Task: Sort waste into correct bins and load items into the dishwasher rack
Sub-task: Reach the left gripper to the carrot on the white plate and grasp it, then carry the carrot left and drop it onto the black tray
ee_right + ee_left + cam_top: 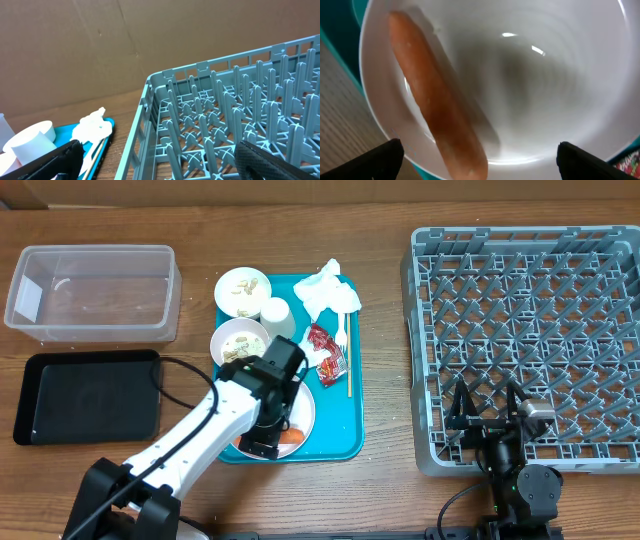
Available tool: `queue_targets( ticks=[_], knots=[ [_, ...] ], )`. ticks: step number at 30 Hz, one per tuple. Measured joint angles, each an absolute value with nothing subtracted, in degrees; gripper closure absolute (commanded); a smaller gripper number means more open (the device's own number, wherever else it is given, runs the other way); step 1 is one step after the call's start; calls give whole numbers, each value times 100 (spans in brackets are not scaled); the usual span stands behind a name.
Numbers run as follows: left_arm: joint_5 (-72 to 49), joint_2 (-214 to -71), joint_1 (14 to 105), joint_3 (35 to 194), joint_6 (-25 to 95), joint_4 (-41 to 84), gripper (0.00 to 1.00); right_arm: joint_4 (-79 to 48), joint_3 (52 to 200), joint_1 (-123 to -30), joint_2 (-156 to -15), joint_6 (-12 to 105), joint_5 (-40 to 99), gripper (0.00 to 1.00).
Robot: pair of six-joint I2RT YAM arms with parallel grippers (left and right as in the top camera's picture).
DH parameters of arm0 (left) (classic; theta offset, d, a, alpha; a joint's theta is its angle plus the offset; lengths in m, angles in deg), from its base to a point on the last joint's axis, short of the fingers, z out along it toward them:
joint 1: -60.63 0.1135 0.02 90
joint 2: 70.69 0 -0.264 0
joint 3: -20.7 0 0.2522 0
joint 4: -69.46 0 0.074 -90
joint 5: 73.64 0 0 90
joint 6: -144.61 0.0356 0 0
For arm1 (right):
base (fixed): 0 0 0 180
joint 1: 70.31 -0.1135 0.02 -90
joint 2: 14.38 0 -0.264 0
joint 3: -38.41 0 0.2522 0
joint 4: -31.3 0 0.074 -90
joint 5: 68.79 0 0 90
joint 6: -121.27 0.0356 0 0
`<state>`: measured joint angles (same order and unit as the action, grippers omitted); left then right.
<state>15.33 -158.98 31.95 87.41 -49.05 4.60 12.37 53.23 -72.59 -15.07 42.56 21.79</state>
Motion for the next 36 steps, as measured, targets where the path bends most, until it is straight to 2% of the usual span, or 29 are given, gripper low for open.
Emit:
queue_targets(
  ticks=[9,15,25,29,30,32,36],
  knots=[
    [1332,-15900,3289,7895,-4927,1663,1,1239,5323,-7259,-1505,4256,2181,0],
    [1456,-15904,3289,7891,-4990,1864,35,1237,5323,-7259,-1505,4256,2179,0],
    [1397,-16210,3289,8068,-5021,1809,50,1237,5323,-7259,-1505,4256,2183,0],
    [1408,-16210,3286,8073,-4877,1809,68,1239,5323,-7259,-1505,4256,2181,0],
    [1430,-16210,3289,8077,-4802,1820,70,1235,5323,-7259,-1507,4258,2181,0],
    [1445,-16210,3289,8081,-4721,1809,67,1237,5323,-7259,-1507,4260,2181,0],
    [1469,-16228,3286,8103,-4697,1776,70,1239,5323,-7259,-1505,4256,2181,0]
  ],
)
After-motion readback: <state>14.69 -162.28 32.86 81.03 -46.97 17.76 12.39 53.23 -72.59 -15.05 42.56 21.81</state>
